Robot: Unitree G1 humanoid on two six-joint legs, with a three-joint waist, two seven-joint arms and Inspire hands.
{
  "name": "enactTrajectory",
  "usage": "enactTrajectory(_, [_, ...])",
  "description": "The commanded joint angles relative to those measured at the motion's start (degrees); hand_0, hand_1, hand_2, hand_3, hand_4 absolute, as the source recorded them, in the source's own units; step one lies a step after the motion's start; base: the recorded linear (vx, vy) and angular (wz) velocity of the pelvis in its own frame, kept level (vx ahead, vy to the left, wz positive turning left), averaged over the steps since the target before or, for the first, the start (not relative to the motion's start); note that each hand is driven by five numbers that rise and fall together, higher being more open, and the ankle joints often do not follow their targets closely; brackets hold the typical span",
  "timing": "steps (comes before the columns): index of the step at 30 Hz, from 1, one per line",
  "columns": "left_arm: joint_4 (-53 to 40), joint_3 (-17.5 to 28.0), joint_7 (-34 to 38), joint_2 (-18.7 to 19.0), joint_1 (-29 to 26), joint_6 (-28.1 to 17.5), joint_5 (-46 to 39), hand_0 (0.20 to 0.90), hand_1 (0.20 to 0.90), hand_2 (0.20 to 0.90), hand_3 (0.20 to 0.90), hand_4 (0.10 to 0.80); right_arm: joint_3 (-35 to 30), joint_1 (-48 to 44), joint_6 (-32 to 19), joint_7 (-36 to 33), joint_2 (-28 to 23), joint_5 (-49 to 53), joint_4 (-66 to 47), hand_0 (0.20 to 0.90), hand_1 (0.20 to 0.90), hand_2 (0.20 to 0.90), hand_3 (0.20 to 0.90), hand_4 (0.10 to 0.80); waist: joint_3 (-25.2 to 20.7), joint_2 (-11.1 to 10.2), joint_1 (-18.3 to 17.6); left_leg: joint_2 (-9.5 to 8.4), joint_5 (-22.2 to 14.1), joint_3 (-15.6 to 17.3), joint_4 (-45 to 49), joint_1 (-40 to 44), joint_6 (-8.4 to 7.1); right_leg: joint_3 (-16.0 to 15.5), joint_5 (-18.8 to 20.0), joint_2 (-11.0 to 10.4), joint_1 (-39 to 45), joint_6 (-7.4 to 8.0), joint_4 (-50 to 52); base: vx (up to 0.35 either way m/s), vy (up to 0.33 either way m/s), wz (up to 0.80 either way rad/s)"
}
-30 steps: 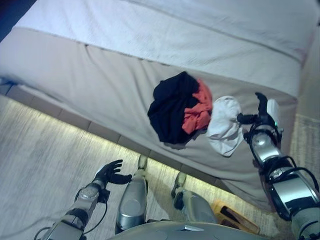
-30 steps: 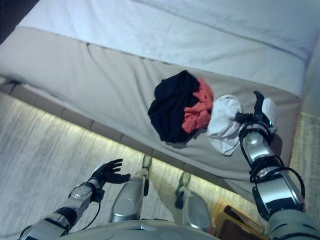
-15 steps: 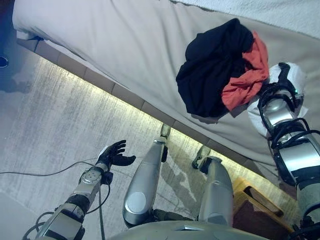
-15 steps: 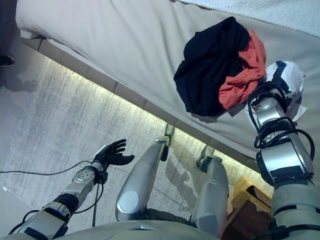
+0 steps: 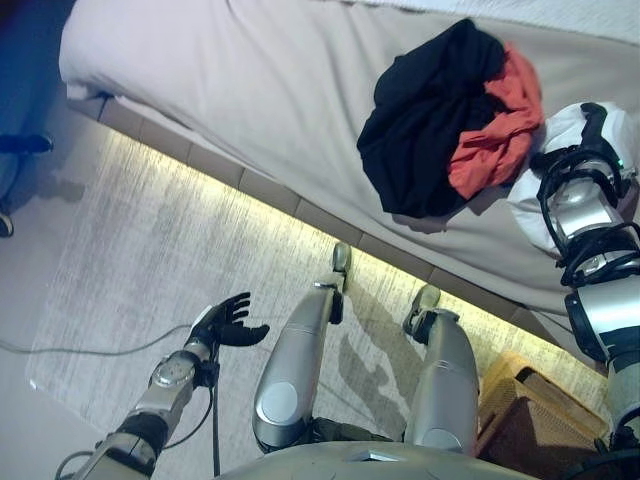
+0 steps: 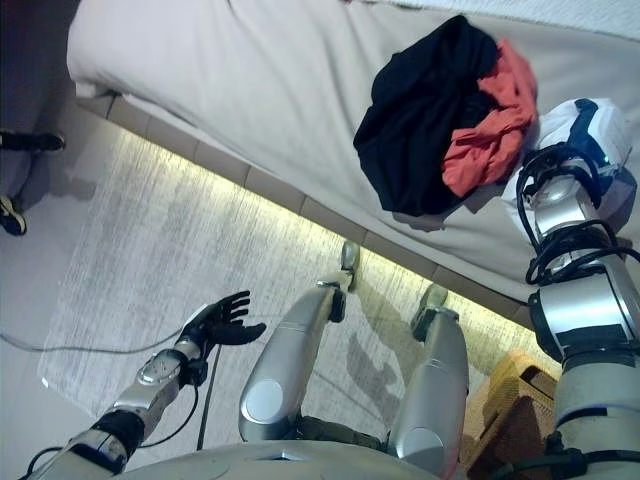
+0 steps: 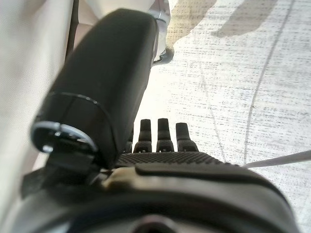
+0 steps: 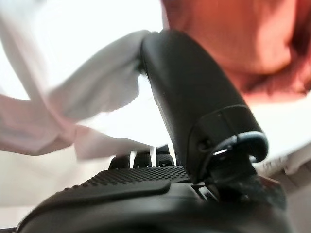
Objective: Pick up the clothes from the bed and place them into the basket
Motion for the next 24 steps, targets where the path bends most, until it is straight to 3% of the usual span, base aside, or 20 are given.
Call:
enactTrajectory(1, [-0.6,0.6,-0.5,1.5,3.1,-2.1,-1.9,0.900,0.900,0.900,0.900,0.800,-0.6,2.5,-2.4,-3.0,-9.4,-0.2,-3.8,0.900,0.900,0.900,0.900,0.800,-5.7,1.7,-2.2,1.23,0.4,0.0,4.3,-1.1,-1.38,-3.5,6.1,3.8,2.0,-0.40,-6.3,0.028,0.023,-0.10])
enactTrajectory(7, [-0.1,-0.4,0.8,0.9,2.4,-2.4,-2.6,0.900,0.900,0.900,0.900,0.800,-0.2,3.5,-2.6,1.9,-9.4,0.7,-4.4,0.900,0.900,0.900,0.900,0.800,-5.6,0.9,-3.0,1.59,0.8,0.6,2.5,0.7,-1.75,-3.0,7.4,4.2,3.4,0.15,-9.1,-0.002,0.006,-0.15])
enactTrajectory(13, [1.3,-1.1,1.7,0.6,0.4,-1.6,-2.6,0.900,0.900,0.900,0.900,0.800,2.5,1.7,-7.7,12.1,-7.5,4.5,-4.0,0.900,0.900,0.900,0.900,0.800,-4.7,1.0,-2.9,1.46,1.1,0.4,3.0,-0.7,-1.62,-2.8,7.8,3.8,1.7,0.08,-8.5,-0.045,-0.011,-0.04])
enactTrajectory(18, [2.0,-1.3,2.1,0.1,-0.5,-1.8,-3.4,0.900,0.900,0.900,0.900,0.800,5.3,-0.6,-4.9,18.1,-5.5,7.5,-1.7,0.900,0.900,0.900,0.900,0.800,-4.2,1.9,-2.6,1.37,1.8,0.4,2.2,-1.6,-1.57,-2.3,7.1,4.0,-0.2,-0.30,-7.4,-0.038,0.013,-0.04])
enactTrajectory(19, [2.3,-1.2,2.0,0.0,-0.6,-2.1,-3.2,0.900,0.900,0.900,0.900,0.800,5.2,-0.7,-4.6,18.3,-4.9,7.1,-0.7,0.564,0.564,0.564,0.507,0.407,-4.2,2.2,-2.4,1.29,1.9,0.2,2.0,-1.5,-1.63,-2.5,6.9,3.9,-0.1,-0.37,-7.3,0.000,0.000,0.00])
enactTrajectory(20, [2.4,-1.3,1.9,0.0,-0.6,-2.1,-3.2,0.900,0.900,0.900,0.900,0.800,5.3,-0.8,-4.8,18.1,-4.7,7.0,-0.4,0.300,0.300,0.300,0.200,0.100,-4.2,2.3,-2.3,1.27,2.0,0.2,1.9,-1.5,-1.64,-2.5,6.9,3.9,-0.1,-0.38,-7.3,0.005,0.005,0.05])
enactTrajectory(24, [1.8,-1.3,1.4,0.0,-0.2,-2.1,-3.0,0.900,0.900,0.900,0.900,0.800,4.0,-0.5,-4.6,14.9,-4.2,6.6,0.5,0.300,0.300,0.300,0.200,0.100,-4.2,2.8,-2.0,0.99,2.2,-0.1,0.6,-0.4,-1.73,-2.8,6.4,4.3,1.0,-0.55,-7.9,-0.002,0.006,0.10])
